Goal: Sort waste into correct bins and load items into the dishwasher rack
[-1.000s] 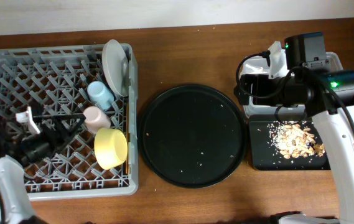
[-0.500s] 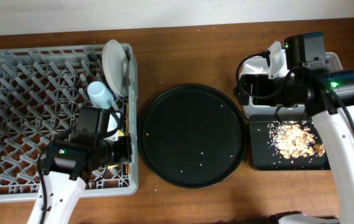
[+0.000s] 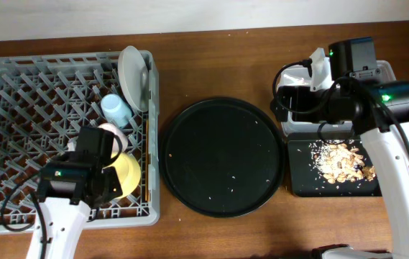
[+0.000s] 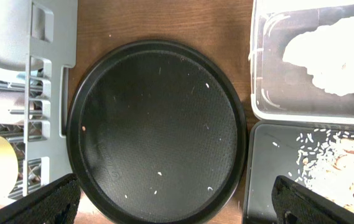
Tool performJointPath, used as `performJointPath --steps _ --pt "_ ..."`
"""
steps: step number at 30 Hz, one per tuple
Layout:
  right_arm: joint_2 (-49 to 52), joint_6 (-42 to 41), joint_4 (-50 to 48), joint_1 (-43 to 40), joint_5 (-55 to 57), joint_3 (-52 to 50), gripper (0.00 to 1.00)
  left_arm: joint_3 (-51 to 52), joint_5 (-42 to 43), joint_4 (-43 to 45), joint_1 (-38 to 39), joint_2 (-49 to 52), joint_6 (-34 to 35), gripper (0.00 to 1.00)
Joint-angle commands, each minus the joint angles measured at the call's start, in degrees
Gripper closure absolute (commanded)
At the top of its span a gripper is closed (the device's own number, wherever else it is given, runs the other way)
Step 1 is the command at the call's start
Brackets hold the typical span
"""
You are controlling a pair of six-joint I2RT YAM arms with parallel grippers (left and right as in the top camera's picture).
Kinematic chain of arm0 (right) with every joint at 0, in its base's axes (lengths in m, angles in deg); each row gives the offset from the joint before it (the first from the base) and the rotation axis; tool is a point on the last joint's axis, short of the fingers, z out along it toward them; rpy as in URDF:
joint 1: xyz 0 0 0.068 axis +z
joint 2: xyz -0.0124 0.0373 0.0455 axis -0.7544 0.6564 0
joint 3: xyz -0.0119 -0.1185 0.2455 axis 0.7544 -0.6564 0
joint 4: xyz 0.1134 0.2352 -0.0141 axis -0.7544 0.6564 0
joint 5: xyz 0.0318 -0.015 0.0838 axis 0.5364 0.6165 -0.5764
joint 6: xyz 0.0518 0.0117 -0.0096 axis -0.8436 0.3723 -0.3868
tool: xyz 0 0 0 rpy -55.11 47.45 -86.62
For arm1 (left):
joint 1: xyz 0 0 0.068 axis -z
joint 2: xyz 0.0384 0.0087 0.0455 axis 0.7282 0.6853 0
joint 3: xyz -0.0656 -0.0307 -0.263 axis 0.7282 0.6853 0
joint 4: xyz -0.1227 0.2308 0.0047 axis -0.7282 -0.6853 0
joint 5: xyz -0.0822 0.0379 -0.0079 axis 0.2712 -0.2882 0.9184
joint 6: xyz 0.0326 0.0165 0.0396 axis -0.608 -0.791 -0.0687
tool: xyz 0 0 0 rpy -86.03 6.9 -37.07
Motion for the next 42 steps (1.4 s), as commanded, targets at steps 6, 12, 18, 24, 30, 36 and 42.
performJointPath --steps 6,12,18,24,30,36,42 --pt "-0.9 0.2 0.0 -0.2 0.2 0.9 0.01 -0.5 5.5 -1.8 -0.2 0.0 1.7 0.89" --pt "-0.9 0.2 0.0 -0.2 0.1 0.9 0.01 1.5 10.5 -1.6 -0.2 0.2 1.7 0.86" --pt "-0.9 0.1 0.0 -0.2 0.1 0.9 0.01 4.1 12.6 0.8 -0.1 0.2 2.2 0.99" --pt "-0.9 0.2 0.0 -0.2 0.1 0.9 0.01 6.2 12.8 14.2 -0.2 0.1 2.1 0.99" --pt "-0.9 0.2 0.0 -0.2 0.1 0.9 0.01 4.6 15.8 17.5 -0.2 0.1 1.5 0.83" --pt "-0.9 0.2 0.0 -0.2 0.1 0.9 0.01 4.5 15.8 22.2 -0.2 0.1 1.5 0.01" --pt "-0.9 0.2 0.0 -0.2 0.2 0.9 0.01 4.5 15.8 22.2 -0.2 0.1 1.5 0.01"
